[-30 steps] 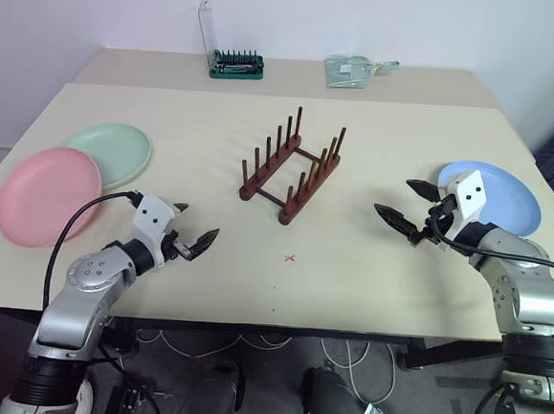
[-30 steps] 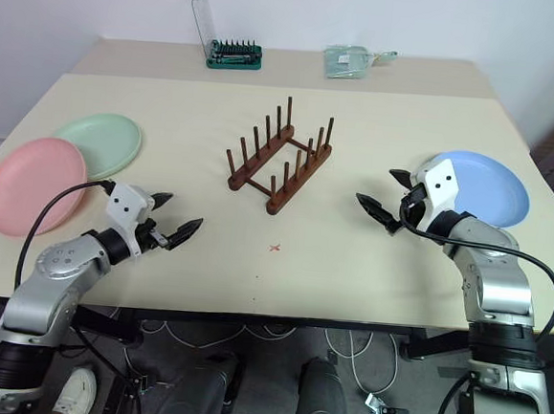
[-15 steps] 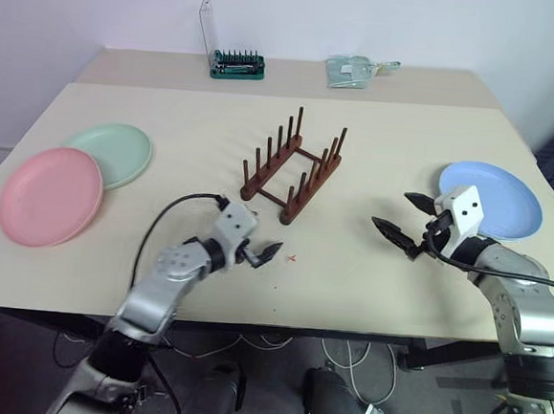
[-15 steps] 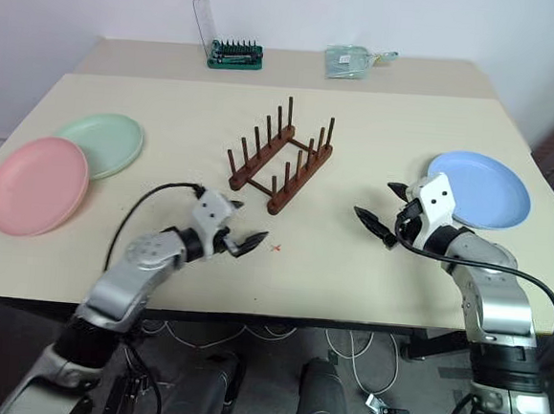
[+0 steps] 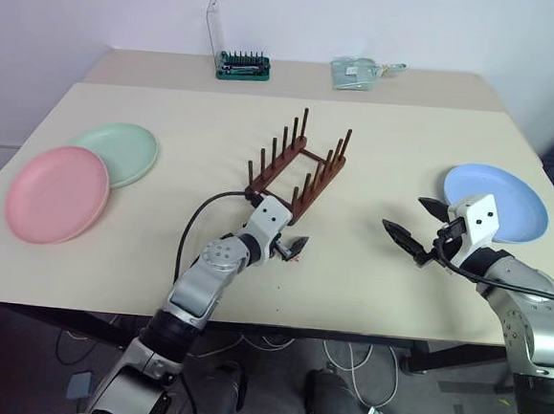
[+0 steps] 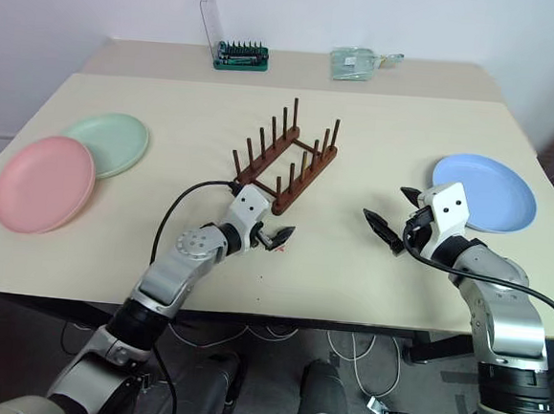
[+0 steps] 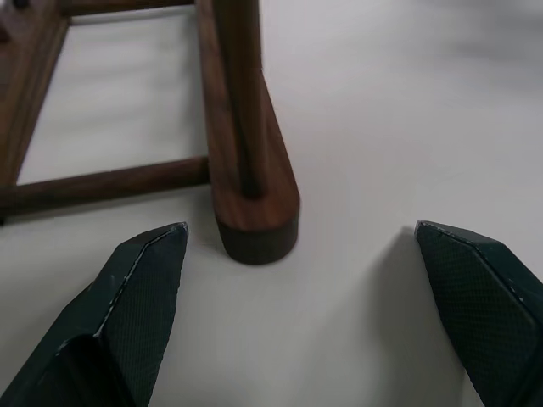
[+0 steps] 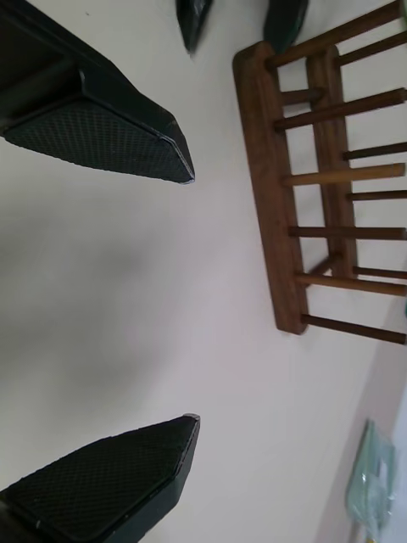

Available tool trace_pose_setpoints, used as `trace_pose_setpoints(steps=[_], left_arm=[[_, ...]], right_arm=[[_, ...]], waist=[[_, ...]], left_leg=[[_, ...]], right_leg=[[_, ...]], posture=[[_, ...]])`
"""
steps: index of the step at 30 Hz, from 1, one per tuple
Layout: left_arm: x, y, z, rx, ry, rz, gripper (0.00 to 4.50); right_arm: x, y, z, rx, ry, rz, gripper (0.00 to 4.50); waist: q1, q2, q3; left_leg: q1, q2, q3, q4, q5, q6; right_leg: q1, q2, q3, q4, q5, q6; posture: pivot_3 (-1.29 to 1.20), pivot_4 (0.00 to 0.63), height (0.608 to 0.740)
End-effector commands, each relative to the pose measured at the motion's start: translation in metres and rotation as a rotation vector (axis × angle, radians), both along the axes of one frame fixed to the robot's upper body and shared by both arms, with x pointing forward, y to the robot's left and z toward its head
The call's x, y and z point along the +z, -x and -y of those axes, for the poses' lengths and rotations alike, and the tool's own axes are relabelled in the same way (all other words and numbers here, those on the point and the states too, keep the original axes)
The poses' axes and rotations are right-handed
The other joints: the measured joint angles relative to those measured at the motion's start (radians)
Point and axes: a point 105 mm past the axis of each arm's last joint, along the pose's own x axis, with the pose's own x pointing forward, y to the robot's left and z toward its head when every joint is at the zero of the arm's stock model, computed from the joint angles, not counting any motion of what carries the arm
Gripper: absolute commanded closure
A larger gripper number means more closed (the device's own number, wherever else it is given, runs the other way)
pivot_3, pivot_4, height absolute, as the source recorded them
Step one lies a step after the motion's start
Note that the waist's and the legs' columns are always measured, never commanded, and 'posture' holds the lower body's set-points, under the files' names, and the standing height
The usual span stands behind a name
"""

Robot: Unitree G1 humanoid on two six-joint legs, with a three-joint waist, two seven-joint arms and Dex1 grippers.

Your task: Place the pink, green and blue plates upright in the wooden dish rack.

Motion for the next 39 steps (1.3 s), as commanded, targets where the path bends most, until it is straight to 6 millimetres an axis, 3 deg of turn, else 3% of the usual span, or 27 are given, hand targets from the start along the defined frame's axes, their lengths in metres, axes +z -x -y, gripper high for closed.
trace_pose_setpoints(steps=[1, 7, 17, 24, 30, 36, 39], left_arm=[[-0.006, -0.003, -0.01, 0.034, -0.031, 0.007, 0.98], [-0.009, -0.007, -0.02, 0.067, -0.052, 0.021, 3.84], [-0.005, -0.008, -0.034, 0.005, -0.085, 0.084, 3.84], [0.018, 0.027, -0.041, -0.341, 0.051, 0.066, 3.84], [0.015, 0.056, -0.046, -0.593, 0.015, -0.015, 3.84], [0.007, 0.039, -0.046, -0.585, -0.049, -0.007, 3.84], [0.002, 0.033, -0.05, -0.558, -0.061, -0.011, 2.37]], right_arm=[[0.012, 0.0, -0.006, 0.013, 0.0, 0.052, 0.0], [0.01, -0.004, -0.013, 0.029, -0.011, 0.052, 0.0], [0.005, -0.001, -0.01, 0.03, 0.0, 0.035, 0.0], [0.003, 0.002, -0.008, 0.028, 0.005, 0.029, 0.0], [-0.002, 0.008, -0.006, 0.046, 0.022, -0.004, 0.0], [-0.006, 0.012, -0.004, 0.042, 0.04, -0.016, 0.0], [-0.006, 0.014, -0.005, 0.042, 0.043, -0.015, 0.0]], waist=[[-0.002, 0.0, 0.0], [-0.004, 0.001, 0.0], [-0.009, 0.001, 0.0], [-0.022, 0.001, 0.0], [-0.021, 0.001, 0.0], [-0.021, 0.001, 0.0], [-0.024, 0.001, 0.0]], left_leg=[[0.0, 0.0, 0.0, 0.0, 0.0, 0.0], [0.0, 0.001, 0.001, -0.001, 0.0, 0.0], [0.0, 0.001, 0.001, -0.001, 0.0, 0.0], [0.0, 0.002, 0.001, -0.002, 0.0, 0.0], [-0.001, 0.002, 0.001, -0.002, 0.0, 0.001], [-0.001, 0.002, 0.001, -0.002, 0.0, 0.001], [-0.001, 0.002, 0.001, -0.002, -0.001, 0.001]], right_leg=[[0.0, 0.0, 0.0, 0.0, 0.0, 0.0], [0.0, 0.0, 0.0, -0.001, 0.0, 0.0], [0.0, 0.001, 0.0, -0.001, 0.001, 0.0], [-0.001, 0.001, 0.0, -0.002, 0.001, -0.001], [-0.001, 0.001, 0.0, -0.003, 0.001, -0.001], [-0.001, 0.001, 0.0, -0.003, 0.001, -0.001], [-0.001, 0.001, 0.0, -0.003, 0.001, -0.001]], posture=[[0.0, 0.15, 0.74], [0.0, 0.15, 0.74], [0.0, 0.15, 0.74], [0.0, 0.15, 0.74], [0.0, 0.15, 0.74], [0.0, 0.15, 0.74], [0.0, 0.15, 0.74]])
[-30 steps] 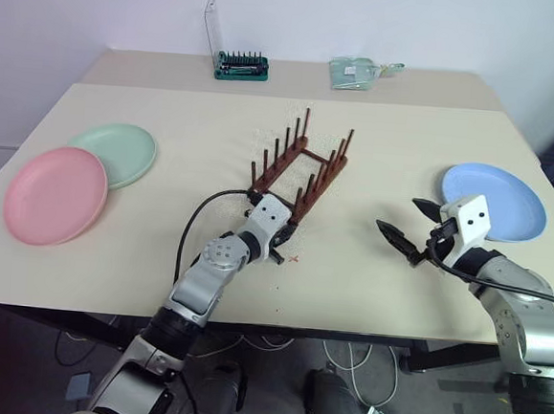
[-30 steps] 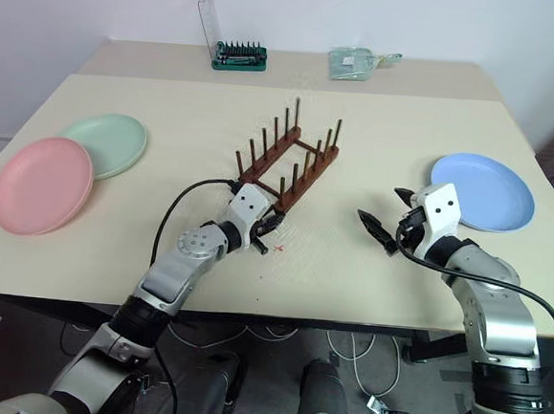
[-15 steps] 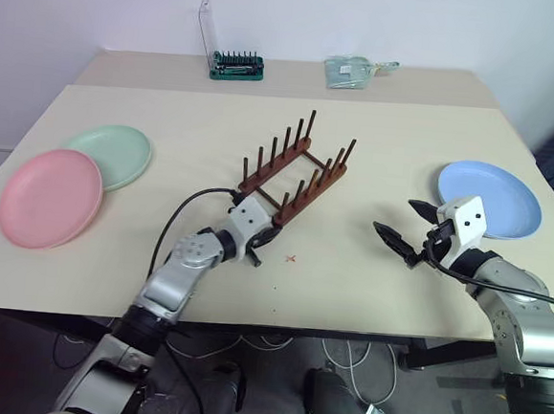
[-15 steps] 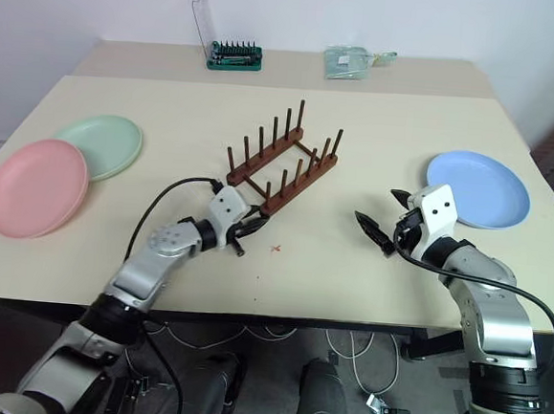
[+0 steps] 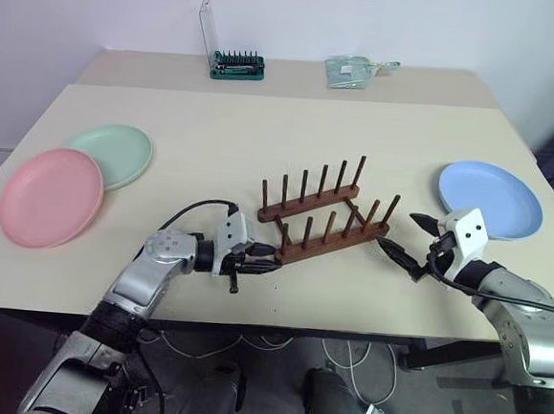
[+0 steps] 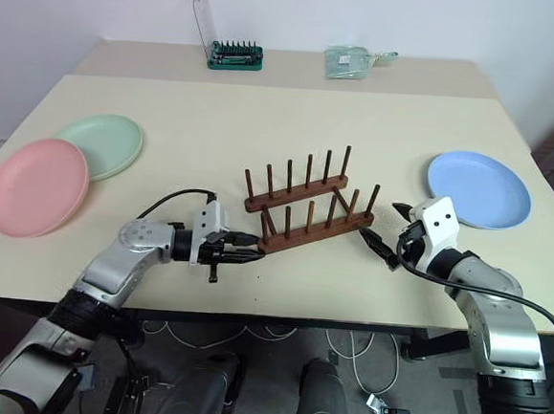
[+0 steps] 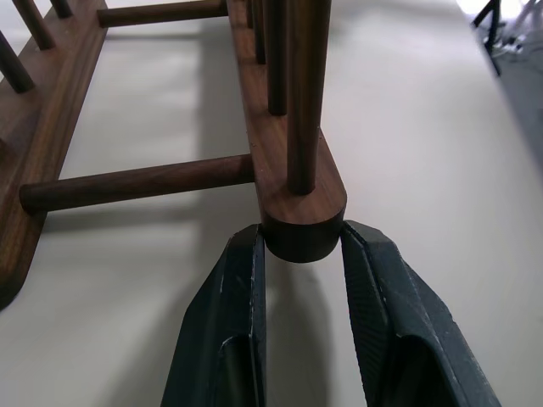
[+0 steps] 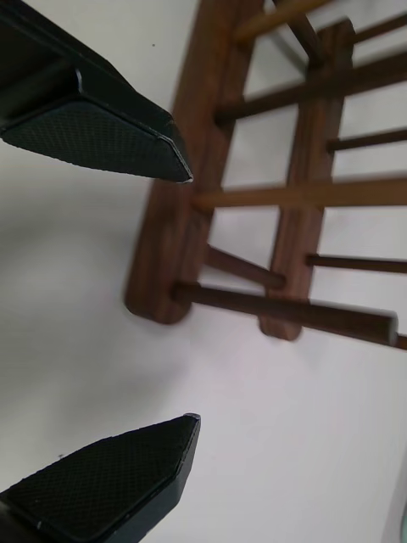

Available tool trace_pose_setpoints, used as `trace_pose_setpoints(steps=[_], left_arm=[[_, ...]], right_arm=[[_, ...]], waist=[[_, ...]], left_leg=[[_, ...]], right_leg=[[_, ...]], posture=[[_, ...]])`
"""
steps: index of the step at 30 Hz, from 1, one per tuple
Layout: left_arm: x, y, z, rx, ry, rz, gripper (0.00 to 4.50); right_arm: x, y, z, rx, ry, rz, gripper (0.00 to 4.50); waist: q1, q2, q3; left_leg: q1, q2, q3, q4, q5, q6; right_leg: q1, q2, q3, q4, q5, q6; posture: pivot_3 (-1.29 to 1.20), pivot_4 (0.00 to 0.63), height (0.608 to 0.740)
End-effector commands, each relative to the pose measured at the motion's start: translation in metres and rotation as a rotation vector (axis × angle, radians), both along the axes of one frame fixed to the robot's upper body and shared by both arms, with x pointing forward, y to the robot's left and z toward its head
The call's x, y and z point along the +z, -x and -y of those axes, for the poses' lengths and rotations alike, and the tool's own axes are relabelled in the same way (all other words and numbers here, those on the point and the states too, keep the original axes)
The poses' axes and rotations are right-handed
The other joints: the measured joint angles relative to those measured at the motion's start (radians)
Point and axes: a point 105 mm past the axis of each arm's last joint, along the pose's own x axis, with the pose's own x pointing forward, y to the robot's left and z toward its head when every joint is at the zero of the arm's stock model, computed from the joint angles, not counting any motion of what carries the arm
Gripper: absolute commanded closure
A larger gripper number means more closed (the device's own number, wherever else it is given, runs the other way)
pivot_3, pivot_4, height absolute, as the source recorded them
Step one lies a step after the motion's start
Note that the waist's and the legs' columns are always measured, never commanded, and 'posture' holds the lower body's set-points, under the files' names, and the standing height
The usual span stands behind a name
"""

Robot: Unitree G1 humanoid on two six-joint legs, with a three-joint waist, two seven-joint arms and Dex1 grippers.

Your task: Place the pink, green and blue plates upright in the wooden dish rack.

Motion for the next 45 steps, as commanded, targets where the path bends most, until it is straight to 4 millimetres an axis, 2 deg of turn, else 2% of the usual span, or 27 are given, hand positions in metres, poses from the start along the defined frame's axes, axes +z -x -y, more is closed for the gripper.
trace_pose_setpoints(steps=[1, 3, 4, 5, 9, 12, 15, 16, 18, 19, 20, 24, 30, 34, 40, 45], left_arm=[[0.003, -0.005, -0.002, 0.01, -0.005, 0.037, 1.87], [0.001, -0.006, -0.006, 0.028, -0.004, 0.036, 0.9], [0.0, -0.007, -0.009, 0.048, -0.008, 0.043, 0.27], [-0.001, -0.007, -0.013, 0.069, -0.018, 0.052, 0.12], [-0.007, 0.003, -0.028, 0.115, -0.028, -0.014, 0.12], [-0.008, 0.016, -0.037, 0.115, -0.024, -0.058, 0.0], [-0.004, 0.034, -0.034, 0.06, 0.005, -0.092, 1.2], [-0.004, 0.039, -0.032, 0.042, 0.008, -0.097, 1.73], [-0.004, 0.041, -0.027, 0.039, 0.01, -0.104, 2.74], [-0.004, 0.041, -0.022, 0.033, 0.011, -0.109, 3.16], [-0.005, 0.043, -0.014, 0.016, 0.013, -0.121, 3.67], [-0.011, 0.042, 0.009, 0.005, 0.001, -0.143, 3.67], [-0.008, 0.018, 0.019, 0.117, 0.038, -0.071, 3.67], [-0.014, -0.004, 0.01, 0.25, -0.021, 0.039, 3.67], [-0.011, -0.029, -0.006, 0.404, -0.02, 0.121, 3.67], [-0.009, -0.041, -0.014, 0.457, -0.026, 0.159, 3.67]], right_arm=[[0.016, 0.002, -0.001, 0.009, 0.022, 0.062, 0.0], [0.015, 0.004, 0.0, 0.006, 0.028, 0.058, 0.0], [0.015, 0.005, 0.002, 0.003, 0.036, 0.053, 0.0], [0.014, 0.006, 0.004, 0.002, 0.044, 0.049, 0.0], [0.012, 0.01, 0.006, 0.019, 0.064, 0.029, 0.0], [0.01, 0.012, 0.004, 0.036, 0.068, 0.012, 0.84], [0.004, 0.014, -0.001, 0.074, 0.077, -0.023, 2.35], [0.002, 0.014, -0.002, 0.08, 0.079, -0.031, 2.97], [-0.003, 0.015, -0.003, 0.094, 0.085, -0.058, 3.95], [-0.006, 0.015, -0.004, 0.098, 0.1, -0.068, 4.35], [-0.008, 0.014, -0.005, 0.104, 0.11, -0.077, 4.5], [-0.014, 0.003, 0.0, 0.054, 0.165, -0.078, 4.5], [-0.027, -0.004, -0.009, 0.071, 0.227, -0.097, 4.5], [-0.03, -0.015, -0.012, 0.05, 0.248, -0.085, 4.5], [-0.028, -0.032, -0.015, 0.015, 0.278, -0.038, 4.5], [-0.022, -0.044, -0.019, 0.006, 0.274, -0.005, 4.5]], waist=[[-0.003, 0.0, 0.0], [-0.001, 0.0, 0.0], [-0.001, 0.0, 0.0], [-0.001, 0.0, 0.0], [-0.004, 0.0, 0.0], [-0.005, 0.001, -0.001], [-0.003, 0.001, -0.001], [-0.002, 0.001, -0.001], [0.001, 0.001, -0.001], [0.003, 0.001, -0.001], [0.004, 0.001, -0.001], [0.006, 0.001, -0.001], [0.002, 0.001, -0.001], [-0.001, 0.001, -0.001], [-0.002, 0.001, -0.001], [-0.002, 0.001, -0.001]], left_leg=[[0.0, 0.0, 0.0, 0.0, 0.0, 0.0], [0.0, 0.0, 0.0, 0.0, 0.0, 0.0], [0.0, 0.0, 0.0, 0.0, 0.0, 0.0], [0.0, 0.0, 0.0, 0.0, 0.0, 0.0], [0.0, 0.001, 0.0, 0.0, 0.0, 0.0], [0.001, 0.002, 0.001, -0.001, 0.0, 0.0], [0.001, 0.004, 0.001, -0.001, 0.0, 0.0], [0.001, 0.004, 0.001, -0.001, 0.0, 0.001], [0.001, 0.004, 0.002, -0.001, -0.001, 0.001], [0.001, 0.004, 0.002, 0.0, -0.001, 0.001], [0.001, 0.004, 0.001, 0.0, -0.001, 0.001], [0.0, 0.003, 0.002, 0.001, -0.001, 0.001], [0.001, 0.002, 0.001, 0.0, -0.001, 0.001], [0.001, 0.002, 0.002, 0.0, 0.0, 0.001], [0.002, 0.001, 0.002, 0.001, 0.0, 0.001], [0.002, 0.001, 0.002, 0.001, 0.0, 0.0]], right_leg=[[0.0, 0.0, 0.0, 0.0, 0.0, 0.0], [0.0, 0.0, 0.0, 0.0, 0.0, 0.0], [0.0, 0.0, 0.0, 0.0, 0.0, 0.0], [0.0, 0.0, 0.0, 0.0, 0.0, 0.0], [0.0, 0.0, 0.001, 0.0, 0.0, 0.0], [0.0, 0.001, 0.001, 0.0, 0.0, 0.0], [0.0, 0.001, 0.001, 0.0, 0.0, 0.0], [0.0, 0.0, 0.001, 0.0, 0.0, 0.0], [0.0, 0.0, 0.001, 0.0, 0.0, 0.0], [0.0, 0.0, 0.001, 0.0, 0.0, 0.0], [0.0, 0.0, 0.001, 0.0, 0.0, 0.0], [0.001, 0.0, 0.001, -0.001, 0.0, 0.0], [0.001, 0.0, 0.001, -0.001, 0.0, 0.0], [0.001, 0.0, 0.001, -0.001, 0.001, -0.001], [0.001, 0.001, 0.001, -0.001, 0.002, -0.001], [0.001, 0.001, 0.001, -0.001, 0.002, -0.001]], posture=[[0.0, 0.15, 0.74], [0.0, 0.15, 0.74], [0.0, 0.15, 0.74], [0.0, 0.15, 0.74], [0.0, 0.15, 0.74], [0.0, 0.15, 0.74], [0.0, 0.15, 0.74], [0.0, 0.15, 0.74], [0.0, 0.15, 0.74], [0.0, 0.15, 0.74], [0.0, 0.15, 0.74], [0.0, 0.15, 0.74], [0.0, 0.15, 0.74], [0.0, 0.15, 0.74], [0.0, 0.15, 0.74], [0.0, 0.15, 0.74]])
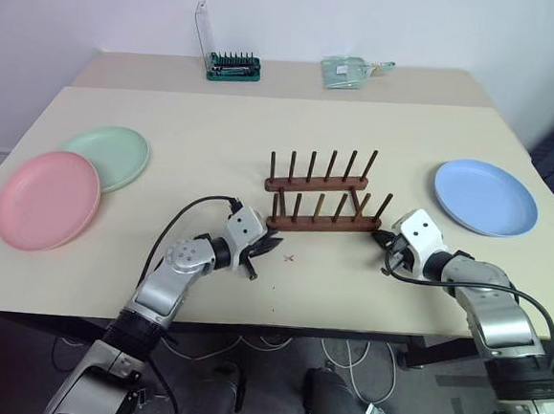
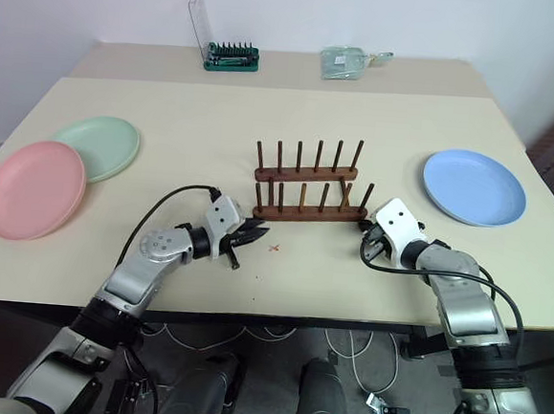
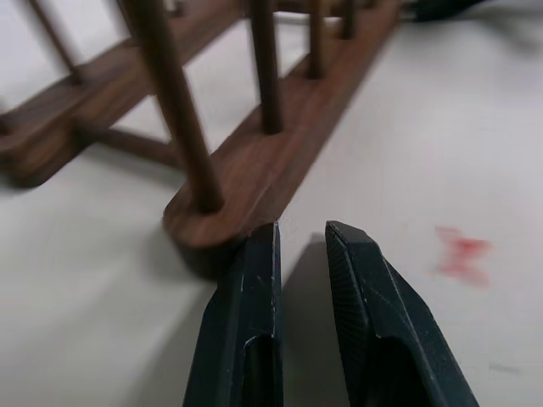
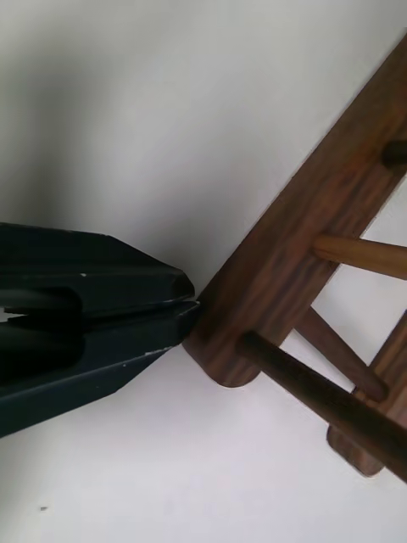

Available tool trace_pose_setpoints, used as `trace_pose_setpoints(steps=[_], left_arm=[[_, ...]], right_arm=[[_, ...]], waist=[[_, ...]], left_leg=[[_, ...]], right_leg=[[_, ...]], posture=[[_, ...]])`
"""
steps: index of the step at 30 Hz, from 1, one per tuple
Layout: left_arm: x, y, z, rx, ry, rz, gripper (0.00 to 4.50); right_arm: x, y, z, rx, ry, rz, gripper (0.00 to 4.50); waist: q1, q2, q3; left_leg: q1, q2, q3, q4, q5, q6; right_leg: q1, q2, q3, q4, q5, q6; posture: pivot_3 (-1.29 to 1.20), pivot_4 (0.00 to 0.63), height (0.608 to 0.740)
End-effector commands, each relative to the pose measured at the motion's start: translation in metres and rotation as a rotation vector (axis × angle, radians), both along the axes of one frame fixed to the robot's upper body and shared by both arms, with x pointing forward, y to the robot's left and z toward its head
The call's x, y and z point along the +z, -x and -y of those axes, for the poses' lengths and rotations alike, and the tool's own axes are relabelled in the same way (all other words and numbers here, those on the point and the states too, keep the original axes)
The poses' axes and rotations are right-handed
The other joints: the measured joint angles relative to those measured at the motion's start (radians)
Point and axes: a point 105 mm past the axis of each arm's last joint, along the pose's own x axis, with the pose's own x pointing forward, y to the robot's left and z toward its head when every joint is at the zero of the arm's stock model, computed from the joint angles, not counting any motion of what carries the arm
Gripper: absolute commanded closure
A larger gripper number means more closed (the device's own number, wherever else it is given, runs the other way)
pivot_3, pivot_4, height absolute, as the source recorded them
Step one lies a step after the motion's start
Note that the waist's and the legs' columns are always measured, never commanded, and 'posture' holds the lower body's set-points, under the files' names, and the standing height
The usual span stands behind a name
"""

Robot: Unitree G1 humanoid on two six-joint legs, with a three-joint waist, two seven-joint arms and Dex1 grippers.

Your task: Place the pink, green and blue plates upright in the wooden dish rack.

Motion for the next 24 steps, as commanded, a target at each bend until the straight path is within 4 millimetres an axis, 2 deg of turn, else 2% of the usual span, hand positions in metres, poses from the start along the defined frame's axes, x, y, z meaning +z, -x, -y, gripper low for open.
trace_pose_setpoints(steps=[1, 6, 14, 20, 22, 24], left_arm=[[-0.006, -0.01, -0.017, 0.081, -0.036, 0.007, 3.67], [-0.002, -0.017, -0.022, 0.11, -0.031, 0.026, 3.67], [-0.007, -0.018, -0.034, 0.154, -0.037, 0.016, 3.67], [-0.007, -0.015, -0.035, 0.143, -0.033, 0.009, 3.67], [-0.01, -0.004, -0.041, 0.107, -0.037, -0.026, 3.67], [-0.013, 0.018, -0.053, 0.042, -0.034, -0.085, 3.67]], right_arm=[[0.011, -0.008, -0.003, -0.003, 0.0, 0.058, 4.5], [0.012, -0.01, -0.006, 0.005, 0.001, 0.065, 4.5], [0.015, -0.005, 0.001, -0.005, 0.003, 0.079, 4.5], [0.016, -0.002, -0.001, 0.008, 0.002, 0.082, 4.5], [0.021, 0.002, -0.002, 0.028, -0.007, 0.09, 4.5], [0.026, 0.007, -0.001, 0.051, -0.017, 0.097, 4.5]], waist=[[0.0, 0.0, 0.0], [0.001, 0.0, 0.0], [-0.002, 0.0, 0.0], [-0.002, 0.0, 0.0], [-0.004, 0.0, 0.0], [-0.011, 0.001, -0.001]], left_leg=[[0.0, 0.0, 0.0, 0.0, 0.0, 0.0], [0.0, 0.0, 0.0, 0.0, 0.0, 0.0], [0.0, 0.0, 0.0, 0.0, 0.0, 0.0], [0.0, 0.0, 0.0, 0.0, 0.0, 0.0], [0.0, 0.0, 0.0, 0.0, 0.0, 0.0], [0.0, 0.001, 0.001, -0.002, 0.0, 0.0]], right_leg=[[0.0, 0.0, 0.0, 0.0, 0.0, 0.0], [0.0, 0.0, 0.0, 0.0, 0.0, 0.0], [0.0, 0.0, 0.0, 0.0, 0.0, 0.0], [0.0, 0.0, 0.0, 0.0, 0.0, 0.0], [0.0, 0.0, 0.0, 0.0, 0.0, 0.0], [-0.001, 0.001, 0.001, 0.0, 0.0, 0.0]], posture=[[0.0, 0.15, 0.74], [0.0, 0.15, 0.74], [0.0, 0.15, 0.74], [0.0, 0.15, 0.74], [0.0, 0.15, 0.74], [0.0, 0.15, 0.74]])
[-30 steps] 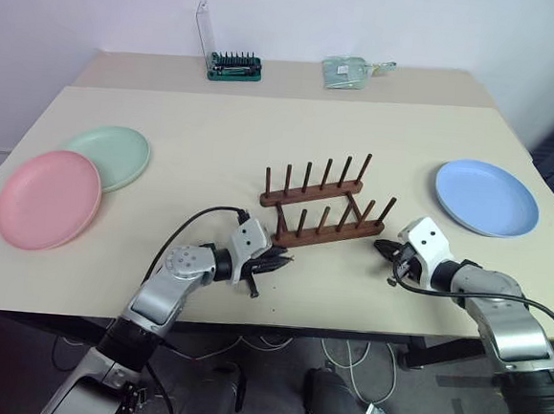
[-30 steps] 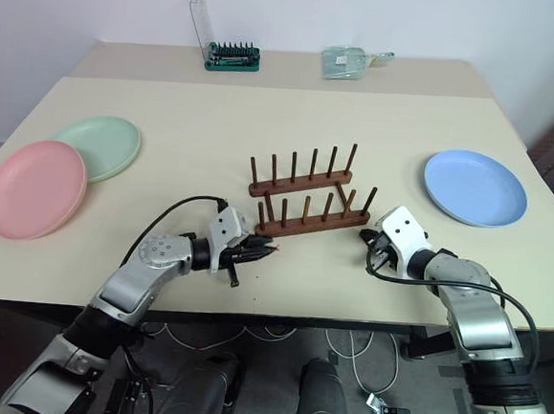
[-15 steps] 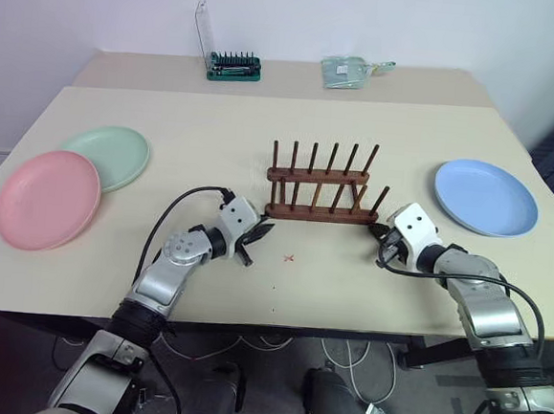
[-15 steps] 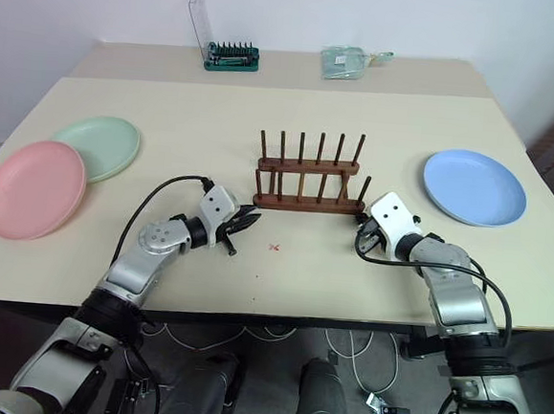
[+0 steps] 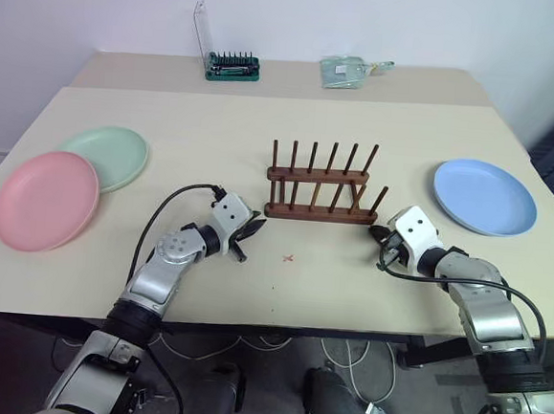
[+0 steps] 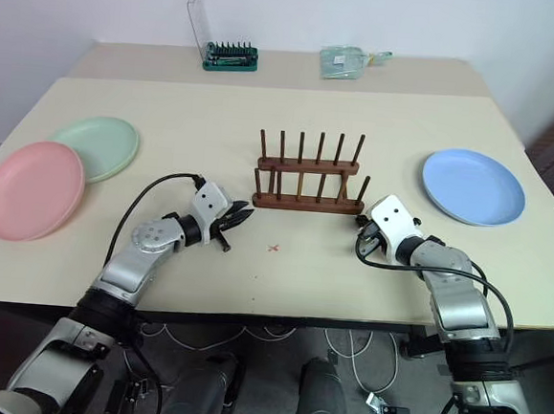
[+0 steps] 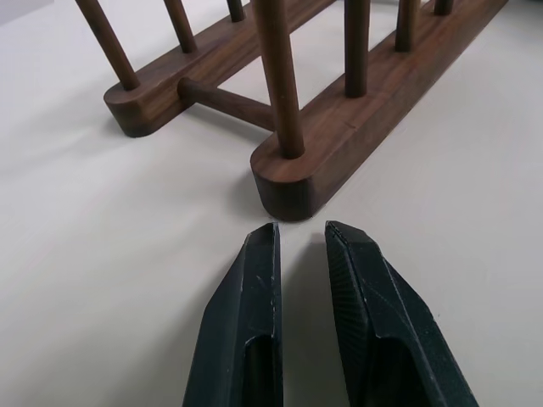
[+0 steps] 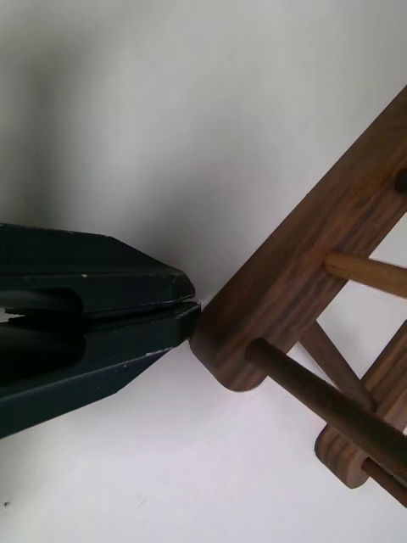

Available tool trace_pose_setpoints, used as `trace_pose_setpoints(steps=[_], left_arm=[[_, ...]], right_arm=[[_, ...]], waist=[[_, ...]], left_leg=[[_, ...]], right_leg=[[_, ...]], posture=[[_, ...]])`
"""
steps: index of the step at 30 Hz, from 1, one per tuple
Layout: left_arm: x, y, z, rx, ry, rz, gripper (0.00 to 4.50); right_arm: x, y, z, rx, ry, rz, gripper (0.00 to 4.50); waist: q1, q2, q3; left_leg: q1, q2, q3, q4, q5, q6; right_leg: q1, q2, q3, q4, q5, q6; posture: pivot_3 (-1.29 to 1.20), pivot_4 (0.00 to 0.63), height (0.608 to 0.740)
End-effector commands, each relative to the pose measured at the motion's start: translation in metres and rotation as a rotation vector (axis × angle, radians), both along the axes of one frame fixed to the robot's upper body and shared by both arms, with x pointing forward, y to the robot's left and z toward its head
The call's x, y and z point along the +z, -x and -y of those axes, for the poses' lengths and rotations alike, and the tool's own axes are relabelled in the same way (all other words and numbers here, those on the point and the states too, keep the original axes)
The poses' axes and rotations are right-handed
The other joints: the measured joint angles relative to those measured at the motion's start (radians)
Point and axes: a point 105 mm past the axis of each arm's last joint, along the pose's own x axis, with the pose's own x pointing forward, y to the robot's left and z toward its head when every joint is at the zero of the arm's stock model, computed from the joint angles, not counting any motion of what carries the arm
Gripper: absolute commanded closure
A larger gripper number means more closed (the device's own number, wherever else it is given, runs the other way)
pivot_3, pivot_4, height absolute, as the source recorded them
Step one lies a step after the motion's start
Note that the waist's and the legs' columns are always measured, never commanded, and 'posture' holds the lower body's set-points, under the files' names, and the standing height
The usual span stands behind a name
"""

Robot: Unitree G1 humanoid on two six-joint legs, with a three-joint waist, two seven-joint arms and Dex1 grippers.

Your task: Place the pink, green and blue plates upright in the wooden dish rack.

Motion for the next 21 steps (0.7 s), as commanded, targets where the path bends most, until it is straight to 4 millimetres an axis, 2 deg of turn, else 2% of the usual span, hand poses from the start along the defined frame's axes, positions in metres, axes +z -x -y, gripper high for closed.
trace_pose_setpoints(steps=[1, 3, 5, 6, 8, 11, 13, 14, 16, 17, 18, 20, 21], left_arm=[[-0.013, 0.033, -0.03, -0.054, 0.0, -0.134, 3.67], [-0.012, 0.047, -0.044, -0.066, 0.01, -0.166, 3.67], [-0.009, 0.051, -0.052, -0.053, 0.033, -0.183, 3.67], [0.002, 0.047, -0.067, 0.016, 0.102, -0.179, 3.44], [0.034, 0.035, -0.106, 0.2, 0.228, -0.085, 2.8], [0.076, 0.021, -0.164, 0.5, 0.333, 0.102, 1.34], [0.097, 0.018, -0.217, 0.793, 0.434, 0.199, 0.29], [0.106, 0.022, -0.242, 0.919, 0.511, 0.249, 0.03], [0.111, 0.038, -0.284, 1.131, 0.646, 0.288, 0.03], [0.109, 0.046, -0.297, 1.203, 0.699, 0.293, 0.03], [0.107, 0.054, -0.307, 1.267, 0.703, 0.304, 0.03], [0.107, 0.061, -0.313, 1.322, 0.692, 0.319, 0.03], [0.096, 0.067, -0.326, 1.391, 0.709, 0.273, 0.03]], right_arm=[[0.027, 0.006, 0.005, 0.031, -0.013, 0.078, 4.5], [0.03, 0.009, 0.006, 0.04, -0.009, 0.079, 4.5], [0.031, 0.01, 0.005, 0.051, -0.005, 0.081, 4.5], [0.036, 0.012, 0.001, 0.074, -0.01, 0.089, 4.5], [0.049, 0.015, -0.01, 0.137, -0.031, 0.106, 4.5], [0.056, 0.016, -0.024, 0.197, -0.044, 0.117, 4.5], [0.055, 0.014, -0.029, 0.215, -0.052, 0.116, 4.5], [0.054, 0.013, -0.031, 0.223, -0.055, 0.113, 4.5], [0.05, 0.011, -0.034, 0.235, -0.054, 0.103, 4.5], [0.049, 0.01, -0.035, 0.24, -0.051, 0.1, 4.5], [0.048, 0.009, -0.036, 0.246, -0.05, 0.096, 4.5], [0.048, 0.009, -0.038, 0.253, -0.05, 0.094, 4.5], [0.048, 0.008, -0.04, 0.262, -0.054, 0.094, 4.5]], waist=[[-0.003, 0.001, 0.0], [-0.006, 0.001, -0.001], [0.001, 0.002, -0.001], [0.005, 0.002, -0.001], [0.005, 0.001, 0.0], [0.008, -0.001, 0.001], [0.011, -0.001, 0.001], [0.011, -0.002, 0.001], [0.009, -0.002, 0.001], [0.007, -0.002, 0.001], [0.006, -0.002, 0.001], [0.008, -0.002, 0.001], [0.011, -0.002, 0.001]], left_leg=[[0.001, 0.001, 0.001, -0.001, 0.0, 0.0], [0.001, 0.003, 0.002, -0.001, 0.0, 0.0], [0.001, 0.004, 0.002, -0.001, 0.0, 0.0], [0.001, 0.005, 0.002, -0.001, -0.001, 0.0], [0.001, 0.005, 0.002, 0.0, 0.0, 0.0], [0.001, 0.007, 0.0, 0.0, -0.001, 0.0], [0.0, 0.006, 0.0, 0.0, -0.001, 0.0], [0.0, 0.006, 0.0, 0.0, 0.0, 0.0], [0.0, 0.005, 0.0, 0.0, -0.001, -0.001], [0.0, 0.005, 0.0, 0.0, -0.001, -0.001], [0.0, 0.005, 0.0, 0.0, -0.001, -0.001], [0.0, 0.005, 0.001, 0.0, -0.002, -0.002], [0.0, 0.005, 0.001, 0.0, -0.002, -0.002]], right_leg=[[0.0, 0.001, 0.001, 0.0, 0.0, 0.0], [-0.001, 0.002, 0.002, 0.0, 0.0, 0.0], [0.0, 0.003, 0.002, 0.0, 0.0, -0.001], [0.0, 0.003, 0.002, 0.0, 0.0, -0.001], [0.0, 0.003, 0.002, 0.0, 0.0, -0.001], [-0.001, 0.004, 0.002, 0.0, 0.001, -0.002], [0.0, 0.004, 0.002, -0.001, 0.001, -0.002], [0.0, 0.004, 0.002, -0.001, 0.001, -0.002], [0.0, 0.004, 0.002, -0.002, 0.001, -0.001], [0.0, 0.004, 0.002, -0.002, 0.001, -0.001], [0.0, 0.004, 0.002, -0.002, 0.001, -0.001], [-0.001, 0.004, 0.002, -0.003, 0.001, -0.001], [-0.001, 0.004, 0.002, -0.003, 0.001, -0.001]], posture=[[0.0, 0.15, 0.74], [0.0, 0.15, 0.74], [0.0, 0.15, 0.74], [0.0, 0.15, 0.74], [0.0, 0.15, 0.74], [0.0, 0.15, 0.74], [0.0, 0.15, 0.74], [0.0, 0.15, 0.74], [0.0, 0.15, 0.74], [0.0, 0.15, 0.74], [0.0, 0.15, 0.74], [0.0, 0.15, 0.74], [0.0, 0.15, 0.74]])
